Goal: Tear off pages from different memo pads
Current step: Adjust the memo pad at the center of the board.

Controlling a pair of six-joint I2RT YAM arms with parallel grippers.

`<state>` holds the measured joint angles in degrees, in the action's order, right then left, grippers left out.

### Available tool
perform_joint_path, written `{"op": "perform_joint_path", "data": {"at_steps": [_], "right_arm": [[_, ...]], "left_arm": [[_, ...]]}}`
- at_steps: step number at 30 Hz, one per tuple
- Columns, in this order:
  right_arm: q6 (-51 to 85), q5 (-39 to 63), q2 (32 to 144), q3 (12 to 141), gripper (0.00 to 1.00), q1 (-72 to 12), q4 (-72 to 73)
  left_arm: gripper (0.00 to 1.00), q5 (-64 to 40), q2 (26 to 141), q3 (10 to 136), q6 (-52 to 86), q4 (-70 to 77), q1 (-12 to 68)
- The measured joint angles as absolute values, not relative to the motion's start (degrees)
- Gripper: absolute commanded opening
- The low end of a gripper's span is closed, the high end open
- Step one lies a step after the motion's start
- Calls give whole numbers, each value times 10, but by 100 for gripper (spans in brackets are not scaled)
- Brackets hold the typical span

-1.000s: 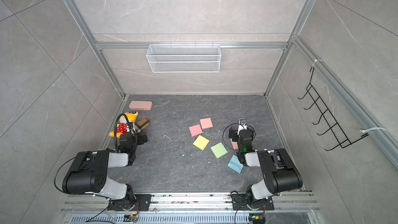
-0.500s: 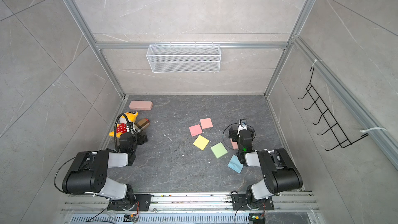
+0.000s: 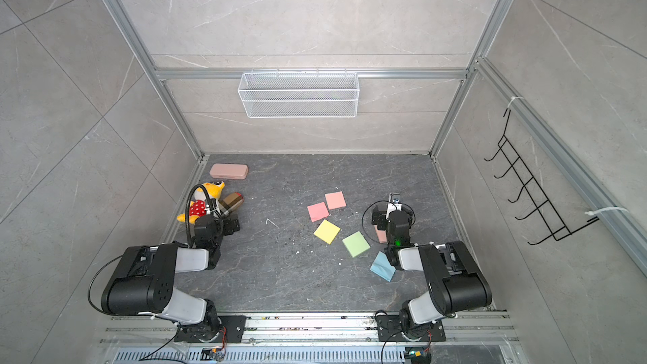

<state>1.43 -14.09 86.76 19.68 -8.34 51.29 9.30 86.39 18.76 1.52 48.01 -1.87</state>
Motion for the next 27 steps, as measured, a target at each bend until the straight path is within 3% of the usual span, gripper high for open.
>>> {"op": "perform_joint_path", "data": {"at_steps": [13, 20, 24, 27], "right_arm": [[6, -173, 850, 187, 99, -103, 521], [4, -180, 847, 191, 99, -104, 504], [8, -208, 781, 273, 99, -117, 313], [72, -256, 774, 454, 99, -126, 85]], "left_arm": [[100, 189, 842, 138, -4, 543, 49], [100, 234, 763, 243, -20, 389, 79], [100, 264, 691, 251, 5, 325, 98], [100, 285, 648, 282, 48, 220, 101]]}}
